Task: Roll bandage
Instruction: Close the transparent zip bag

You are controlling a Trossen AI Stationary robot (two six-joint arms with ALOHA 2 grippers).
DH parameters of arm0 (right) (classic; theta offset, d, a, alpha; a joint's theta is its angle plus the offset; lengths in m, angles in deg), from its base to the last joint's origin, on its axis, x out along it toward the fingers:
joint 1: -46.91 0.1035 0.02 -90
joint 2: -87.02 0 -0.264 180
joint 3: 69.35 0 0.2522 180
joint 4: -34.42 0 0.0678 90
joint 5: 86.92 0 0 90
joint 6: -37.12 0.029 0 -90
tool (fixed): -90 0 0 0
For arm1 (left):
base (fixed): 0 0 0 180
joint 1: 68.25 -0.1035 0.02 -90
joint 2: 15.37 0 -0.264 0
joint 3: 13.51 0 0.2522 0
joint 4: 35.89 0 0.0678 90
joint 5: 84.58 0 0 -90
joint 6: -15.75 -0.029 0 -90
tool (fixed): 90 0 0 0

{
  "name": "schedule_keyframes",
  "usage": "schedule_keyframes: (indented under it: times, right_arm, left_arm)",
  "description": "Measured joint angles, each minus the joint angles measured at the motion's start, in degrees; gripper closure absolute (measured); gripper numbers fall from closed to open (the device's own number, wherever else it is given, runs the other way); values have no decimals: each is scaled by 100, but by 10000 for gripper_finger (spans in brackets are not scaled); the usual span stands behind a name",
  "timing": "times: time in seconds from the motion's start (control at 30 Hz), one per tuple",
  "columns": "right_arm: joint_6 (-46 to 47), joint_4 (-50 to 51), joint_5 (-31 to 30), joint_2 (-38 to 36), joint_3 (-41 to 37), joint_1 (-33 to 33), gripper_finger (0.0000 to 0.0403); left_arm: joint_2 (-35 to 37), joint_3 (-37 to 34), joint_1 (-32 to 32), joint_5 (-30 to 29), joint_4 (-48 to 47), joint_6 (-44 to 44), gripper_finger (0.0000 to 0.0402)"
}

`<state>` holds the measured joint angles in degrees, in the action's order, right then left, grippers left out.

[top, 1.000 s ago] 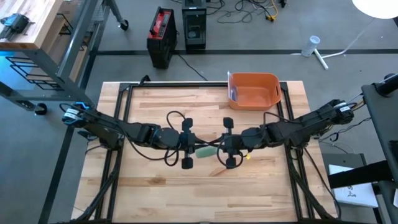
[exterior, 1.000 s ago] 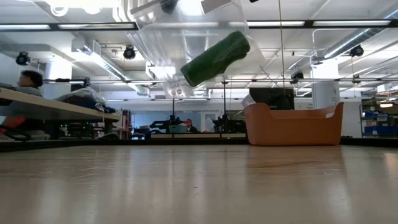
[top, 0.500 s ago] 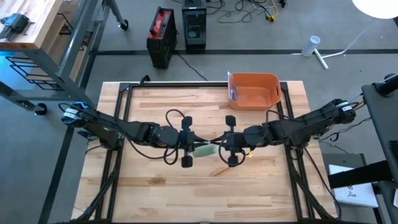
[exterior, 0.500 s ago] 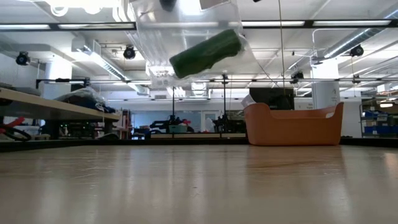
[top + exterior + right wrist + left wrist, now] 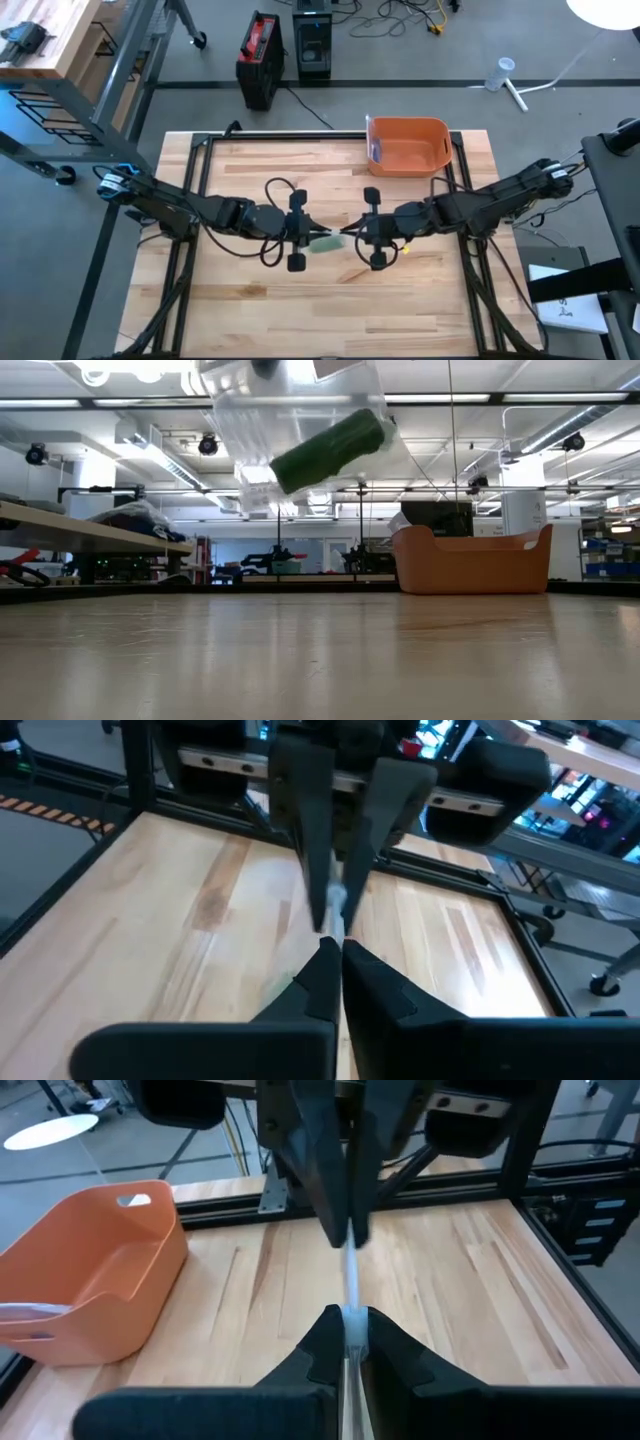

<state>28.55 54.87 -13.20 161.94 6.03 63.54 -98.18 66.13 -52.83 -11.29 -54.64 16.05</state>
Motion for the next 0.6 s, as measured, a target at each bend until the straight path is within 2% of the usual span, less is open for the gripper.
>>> schedule_keyframes:
  times: [0.33, 0.47, 0.6]
  right_arm:
    - [-46, -418, 20, 200, 0, -13, 321]
    - [-50, -554, -37, 213, 0, -15, 324]
    - [-57, -563, -36, 213, 0, -15, 356]
  left_arm:
    - [-2, 0, -4, -7, 141, 20, 391]
    - [-7, 0, -4, -11, 148, 20, 391]
    - [-9, 0, -4, -30, 181, 21, 391]
